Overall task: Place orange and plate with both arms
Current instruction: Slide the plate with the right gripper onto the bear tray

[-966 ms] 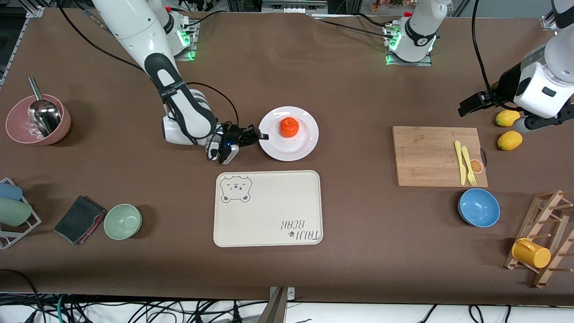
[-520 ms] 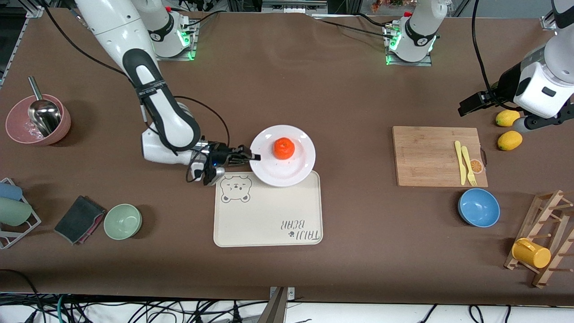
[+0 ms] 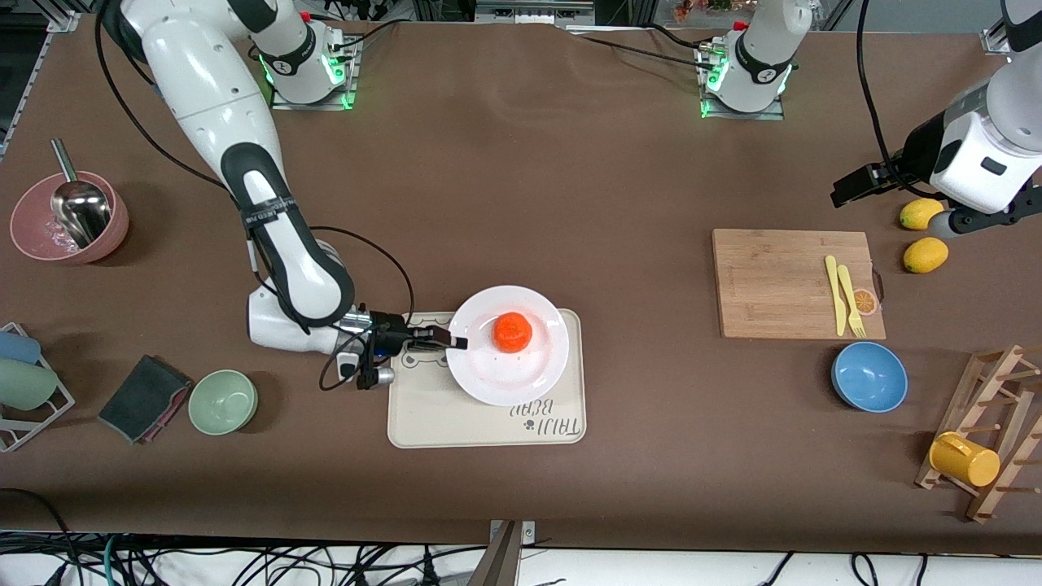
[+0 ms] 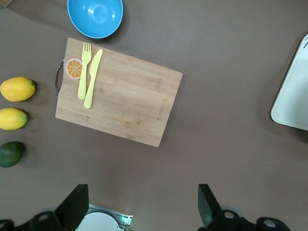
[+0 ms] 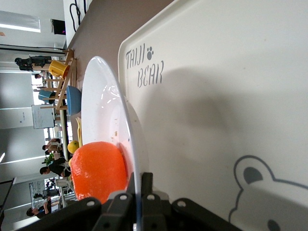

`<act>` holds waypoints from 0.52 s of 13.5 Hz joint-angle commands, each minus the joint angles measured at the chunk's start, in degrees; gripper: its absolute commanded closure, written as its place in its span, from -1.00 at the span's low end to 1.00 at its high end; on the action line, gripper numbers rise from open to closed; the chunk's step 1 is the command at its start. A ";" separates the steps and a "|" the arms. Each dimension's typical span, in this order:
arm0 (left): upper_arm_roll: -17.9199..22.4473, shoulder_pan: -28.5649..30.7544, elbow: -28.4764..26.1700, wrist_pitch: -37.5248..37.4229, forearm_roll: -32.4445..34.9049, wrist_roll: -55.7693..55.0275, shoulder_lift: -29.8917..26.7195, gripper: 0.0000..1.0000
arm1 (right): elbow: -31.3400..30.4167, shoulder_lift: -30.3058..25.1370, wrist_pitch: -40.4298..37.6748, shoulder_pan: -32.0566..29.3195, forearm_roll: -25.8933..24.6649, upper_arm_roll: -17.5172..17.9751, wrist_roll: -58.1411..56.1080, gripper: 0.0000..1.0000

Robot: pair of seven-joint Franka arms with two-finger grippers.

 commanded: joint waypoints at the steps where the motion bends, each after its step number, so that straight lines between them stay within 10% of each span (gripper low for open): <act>1: 0.10 0.19 0.39 -0.89 0.14 1.15 -0.31 -1.00 | 5.16 3.55 -0.10 0.03 -1.13 0.36 2.04 1.00; 7: 0.10 0.54 0.30 -0.80 -0.47 1.07 -0.31 -1.00 | 10.36 8.48 2.36 0.64 -1.13 0.36 1.70 1.00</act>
